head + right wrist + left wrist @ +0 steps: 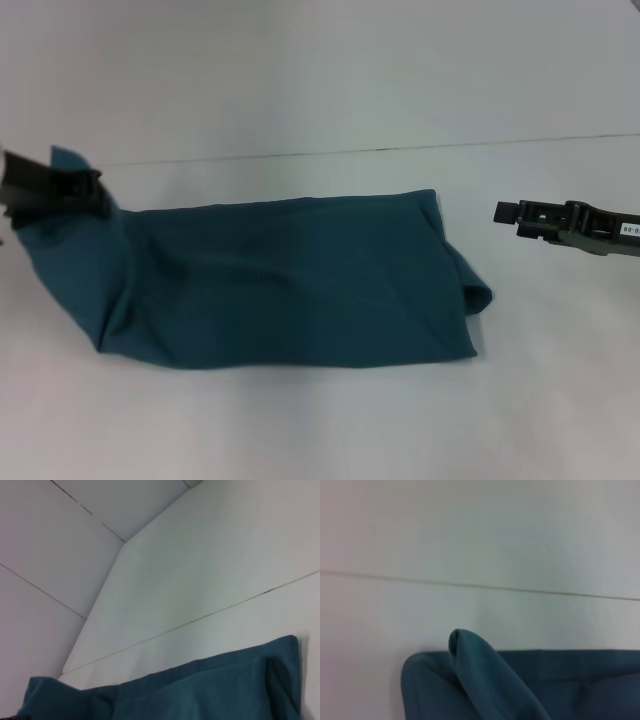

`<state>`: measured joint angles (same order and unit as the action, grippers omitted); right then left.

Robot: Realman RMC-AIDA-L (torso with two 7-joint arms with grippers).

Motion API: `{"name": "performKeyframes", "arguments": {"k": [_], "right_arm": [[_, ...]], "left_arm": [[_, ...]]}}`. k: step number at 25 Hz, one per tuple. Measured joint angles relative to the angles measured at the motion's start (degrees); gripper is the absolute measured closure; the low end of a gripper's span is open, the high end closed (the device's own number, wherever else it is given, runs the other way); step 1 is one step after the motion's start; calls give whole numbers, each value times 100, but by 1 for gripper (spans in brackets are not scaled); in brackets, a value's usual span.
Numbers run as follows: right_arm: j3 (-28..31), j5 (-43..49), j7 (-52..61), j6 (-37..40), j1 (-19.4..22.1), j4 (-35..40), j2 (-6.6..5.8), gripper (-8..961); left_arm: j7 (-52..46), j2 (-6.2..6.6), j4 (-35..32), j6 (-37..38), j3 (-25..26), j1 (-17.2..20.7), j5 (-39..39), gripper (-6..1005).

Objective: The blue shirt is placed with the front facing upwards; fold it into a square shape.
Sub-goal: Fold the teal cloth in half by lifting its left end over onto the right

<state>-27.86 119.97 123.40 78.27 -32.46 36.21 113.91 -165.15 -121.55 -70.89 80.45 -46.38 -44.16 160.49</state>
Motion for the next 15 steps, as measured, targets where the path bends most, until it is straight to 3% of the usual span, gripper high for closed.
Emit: {"name": "performKeyframes", "arguments": {"k": [6, 9, 15], "right_arm": [[-6, 0, 0, -33, -23, 0, 0, 249], [-16, 0, 0, -56, -32, 0, 0, 250], [-18, 0, -9, -67, -41, 0, 0, 250]], "left_arm": [[-397, -42, -501, 375, -709, -373, 167, 901], [-438, -135, -529, 478, -868, -709, 303, 901], [-537, -199, -461, 492, -1203, -1083, 313, 900]]}}
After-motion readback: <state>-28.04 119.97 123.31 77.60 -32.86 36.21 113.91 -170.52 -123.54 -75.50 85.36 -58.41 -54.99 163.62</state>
